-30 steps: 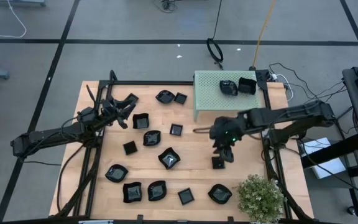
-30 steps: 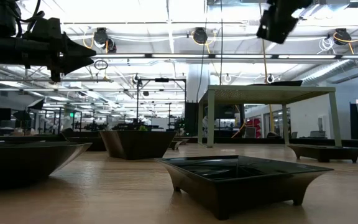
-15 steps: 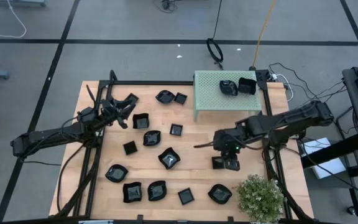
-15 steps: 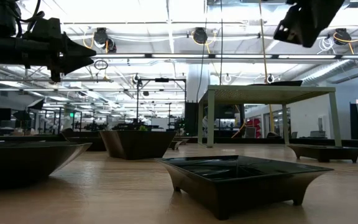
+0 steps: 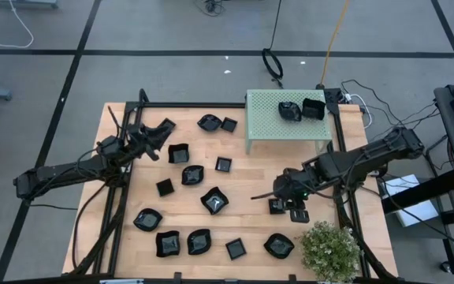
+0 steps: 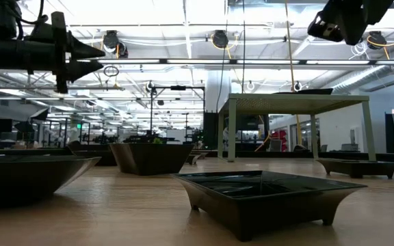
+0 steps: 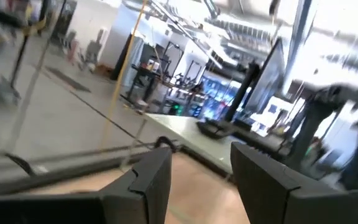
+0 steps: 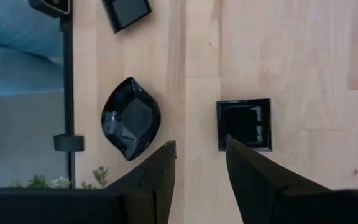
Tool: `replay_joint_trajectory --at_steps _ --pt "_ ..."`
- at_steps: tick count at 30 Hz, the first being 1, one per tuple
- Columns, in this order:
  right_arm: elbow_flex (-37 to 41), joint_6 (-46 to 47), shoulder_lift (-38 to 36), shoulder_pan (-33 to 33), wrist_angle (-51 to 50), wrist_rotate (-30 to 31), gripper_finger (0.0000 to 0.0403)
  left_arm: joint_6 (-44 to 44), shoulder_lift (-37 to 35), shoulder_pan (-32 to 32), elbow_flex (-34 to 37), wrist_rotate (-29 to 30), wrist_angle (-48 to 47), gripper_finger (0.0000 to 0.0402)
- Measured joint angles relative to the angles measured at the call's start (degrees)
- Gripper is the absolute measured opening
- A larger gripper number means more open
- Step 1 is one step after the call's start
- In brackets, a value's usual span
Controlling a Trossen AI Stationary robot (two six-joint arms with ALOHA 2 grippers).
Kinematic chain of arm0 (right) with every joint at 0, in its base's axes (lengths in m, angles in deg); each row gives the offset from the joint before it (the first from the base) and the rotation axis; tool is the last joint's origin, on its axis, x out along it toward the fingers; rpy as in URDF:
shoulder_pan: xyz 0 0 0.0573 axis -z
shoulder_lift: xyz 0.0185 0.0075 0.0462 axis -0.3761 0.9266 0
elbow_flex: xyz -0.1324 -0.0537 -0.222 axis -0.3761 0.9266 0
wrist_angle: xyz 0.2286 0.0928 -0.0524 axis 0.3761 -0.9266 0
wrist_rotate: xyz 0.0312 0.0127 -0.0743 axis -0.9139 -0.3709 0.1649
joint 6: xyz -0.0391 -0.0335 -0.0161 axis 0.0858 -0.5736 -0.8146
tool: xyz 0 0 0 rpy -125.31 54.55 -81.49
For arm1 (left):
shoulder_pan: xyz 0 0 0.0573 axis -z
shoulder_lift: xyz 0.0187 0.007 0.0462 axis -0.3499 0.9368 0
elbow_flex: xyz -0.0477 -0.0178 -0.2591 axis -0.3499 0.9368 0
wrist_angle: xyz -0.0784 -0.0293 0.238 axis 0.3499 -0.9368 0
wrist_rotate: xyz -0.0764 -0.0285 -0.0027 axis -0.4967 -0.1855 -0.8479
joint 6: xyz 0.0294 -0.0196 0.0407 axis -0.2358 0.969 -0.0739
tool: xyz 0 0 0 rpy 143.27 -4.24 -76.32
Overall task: Pick & Place Mini shaped plates
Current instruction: Stack the leaf-shaped plate on top of the leaf-shaped plate on the shelf
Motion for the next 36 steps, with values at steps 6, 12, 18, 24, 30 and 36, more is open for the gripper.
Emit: replay_joint_trajectory --at_steps 6,12,18,24,30,36 --pt "2.44 -0.30 0.26 -4.19 5.61 -0.14 0.0130 4.55 0.00 0.00 0.00 2.46 0.25 0.0170" --pt "12.30 1.80 0.31 -7.14 21.26 -0.26 0.0130 4.35 0.00 0.00 0.00 2.56 0.27 0.0170" --pt "24.13 7.38 0.35 -8.55 39.34 -0.22 0.0130 4.09 0.00 0.00 0.00 2.97 0.23 0.0170" --pt "34.13 11.74 0.35 -8.97 54.71 -0.24 0.0130 5.50 0.00 0.00 0.00 2.97 0.20 0.0170" --pt "37.71 11.60 1.23 -9.06 61.74 -0.28 0.0130 7.10 0.00 0.00 0.00 1.50 0.20 0.0170" --pt "37.81 5.17 6.00 -10.72 65.02 -0.45 0.0130 8.40 0.00 0.04 0.00 -0.19 0.18 0.0170"
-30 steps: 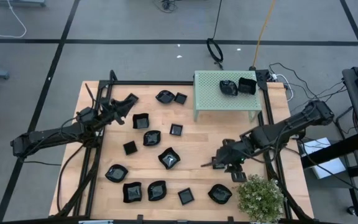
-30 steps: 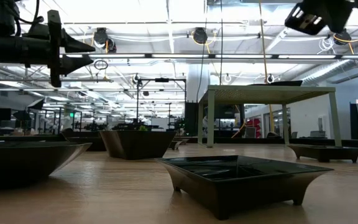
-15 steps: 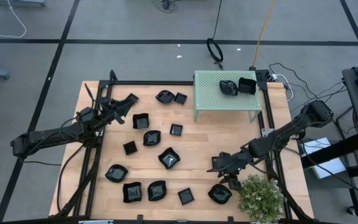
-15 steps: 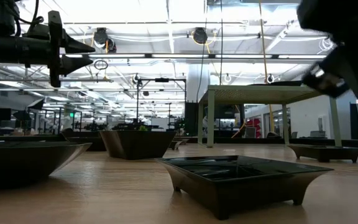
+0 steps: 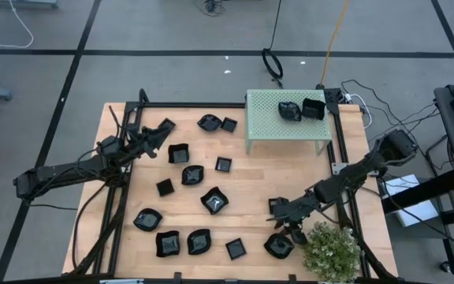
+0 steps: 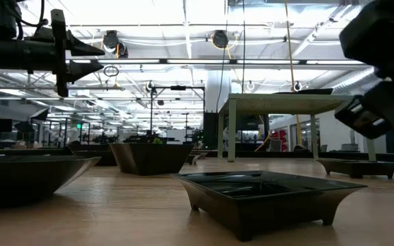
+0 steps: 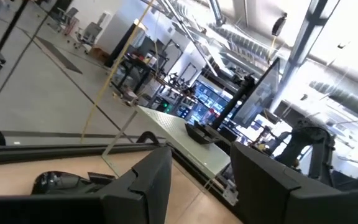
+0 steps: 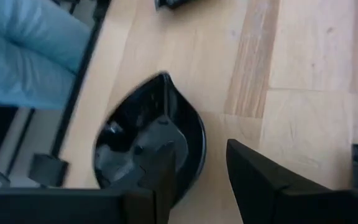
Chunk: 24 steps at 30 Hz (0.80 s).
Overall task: Pick & Place Mini shaped plates
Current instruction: Stack the leaf-shaped plate on top of the leaf-shaped plate on the shelf
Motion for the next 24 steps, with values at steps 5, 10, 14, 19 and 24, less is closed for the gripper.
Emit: replay_joint_trajectory --at_steps 5,10,14,19,24 --pt "0.00 -1.34 4.07 -0.13 3.14 -0.12 0.0130 0.00 0.00 -0.01 0.00 -1.42 -0.01 0.0170" --pt "0.00 -2.27 6.89 -0.13 6.04 -4.03 0.0130 0.00 0.00 -0.02 0.00 -1.43 0.00 0.0170" --pt "0.00 -2.36 7.60 -0.24 6.60 -4.55 0.0112 -0.02 0.00 -0.02 0.00 -1.43 0.00 0.0170" --pt "0.00 -3.78 7.57 -0.51 6.62 -4.62 0.0037 -0.18 0.00 -0.04 0.00 -1.43 0.02 0.0170" --pt "-0.01 -3.67 6.21 -0.48 6.89 -4.62 0.0008 -0.28 0.00 -0.04 0.00 -1.38 0.02 0.0170"
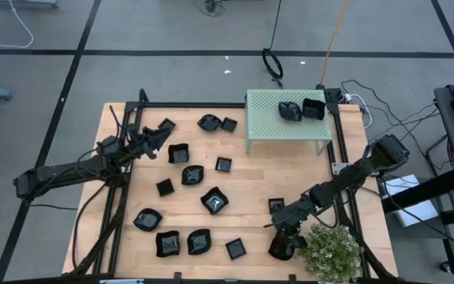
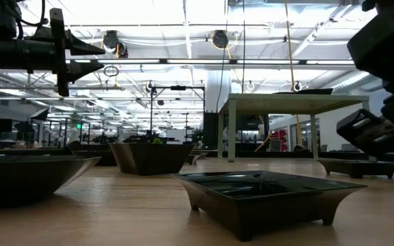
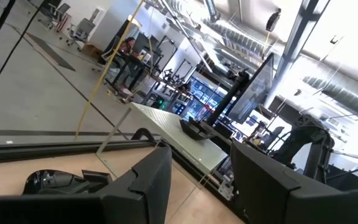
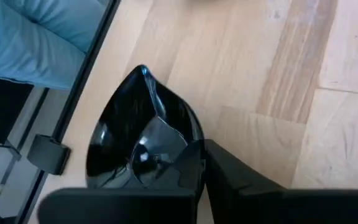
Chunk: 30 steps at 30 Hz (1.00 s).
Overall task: Pick & Place Mini shaped plates
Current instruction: Stack the leaf-shaped plate on top of the leaf-shaped plate on the shelf
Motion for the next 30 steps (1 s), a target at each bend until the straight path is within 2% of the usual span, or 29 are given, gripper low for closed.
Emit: replay_joint_trajectory --at_steps 3,8,13,19,23,27,30 --pt "-0.22 0.07 -2.94 0.19 0.13 0.04 0.0002 0.09 0.00 0.00 0.00 0.02 0.03 0.0170" --pt "-0.25 -0.03 -12.06 2.59 -1.61 0.67 0.0001 0.10 0.00 0.04 0.00 0.04 0.31 0.0170" --pt "-0.29 -0.40 -23.35 8.28 -7.91 10.54 0.0001 0.02 0.00 -0.02 0.00 0.48 0.80 0.0170" --pt "-0.29 -2.26 -36.18 19.32 -10.13 24.32 0.0001 -0.02 0.00 -0.02 0.00 4.97 3.32 0.0170" --pt "-0.90 -5.60 -42.06 28.74 -10.39 32.47 0.0001 -0.09 0.00 -0.02 0.00 7.63 5.45 0.0170" --pt "-4.66 -8.05 -44.02 39.52 -12.75 34.40 0.0001 -1.48 -0.02 0.00 -0.02 7.60 6.69 0.0170" --pt "-9.05 -8.97 -42.83 47.63 -19.94 33.11 0.0000 -2.23 0.00 -0.02 -0.01 7.60 6.53 0.0170"
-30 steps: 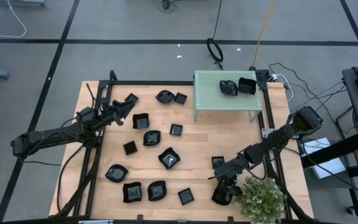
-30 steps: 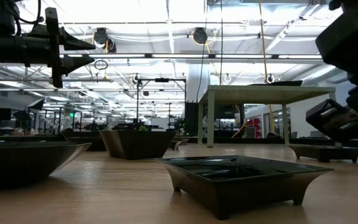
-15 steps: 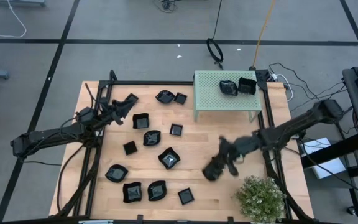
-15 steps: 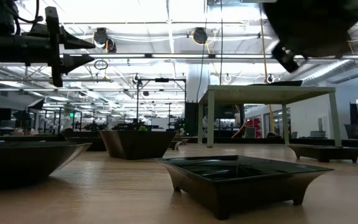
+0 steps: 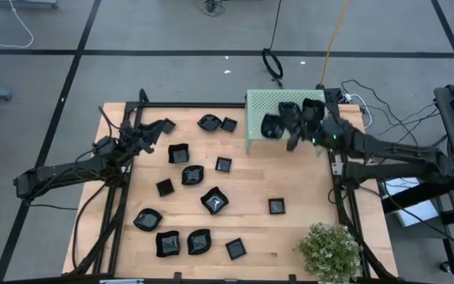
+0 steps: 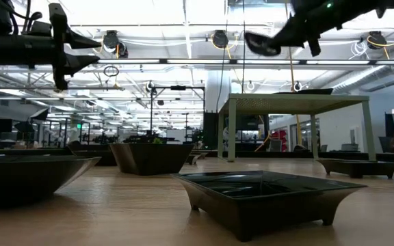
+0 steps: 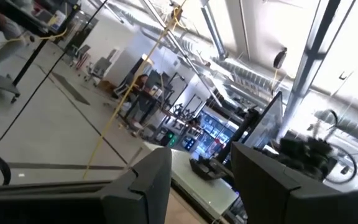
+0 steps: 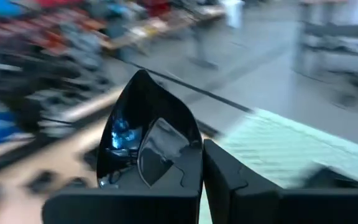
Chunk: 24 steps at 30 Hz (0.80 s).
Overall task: Pick & Place Mini shaped plates
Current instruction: Stack the leaf-shaped plate on top of the leaf-shaped plate on the shelf
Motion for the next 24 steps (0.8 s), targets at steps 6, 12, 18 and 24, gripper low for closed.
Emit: replay_joint_trajectory --at_steps 6,12,18,24 --pt "-9.96 -0.02 5.93 13.69 -20.93 -1.37 0.0000 -1.01 0.00 0.00 -0.47 0.02 -0.10 0.0170" --pt "-17.59 -2.32 11.39 22.99 -27.64 -10.44 0.0000 -3.26 0.00 0.00 -2.10 -0.02 -0.25 0.0170" --pt "-21.40 -10.78 15.46 28.16 -30.20 -13.53 0.0000 -8.15 0.00 0.00 -4.33 -0.04 -0.82 0.0170" --pt "-21.40 -15.79 18.79 30.32 -34.31 -16.49 0.0000 -9.33 0.00 0.00 -6.15 0.77 -0.85 0.0170"
